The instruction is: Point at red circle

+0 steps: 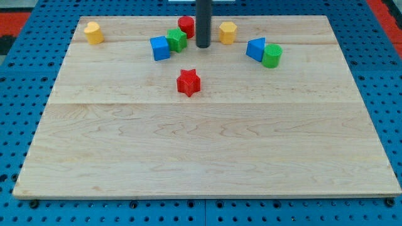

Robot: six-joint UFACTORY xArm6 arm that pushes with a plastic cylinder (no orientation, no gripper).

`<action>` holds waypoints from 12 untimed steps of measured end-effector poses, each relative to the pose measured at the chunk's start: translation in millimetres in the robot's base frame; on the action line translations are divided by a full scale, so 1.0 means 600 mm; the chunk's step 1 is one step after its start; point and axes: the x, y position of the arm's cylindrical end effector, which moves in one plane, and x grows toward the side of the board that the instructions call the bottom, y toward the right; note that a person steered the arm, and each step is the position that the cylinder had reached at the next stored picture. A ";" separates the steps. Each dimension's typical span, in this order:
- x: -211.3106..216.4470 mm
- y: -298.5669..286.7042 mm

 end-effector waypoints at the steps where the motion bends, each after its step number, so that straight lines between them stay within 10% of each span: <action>1: -0.043 0.033; 3: -0.070 0.256; 5: -0.070 0.097; 12: -0.063 0.101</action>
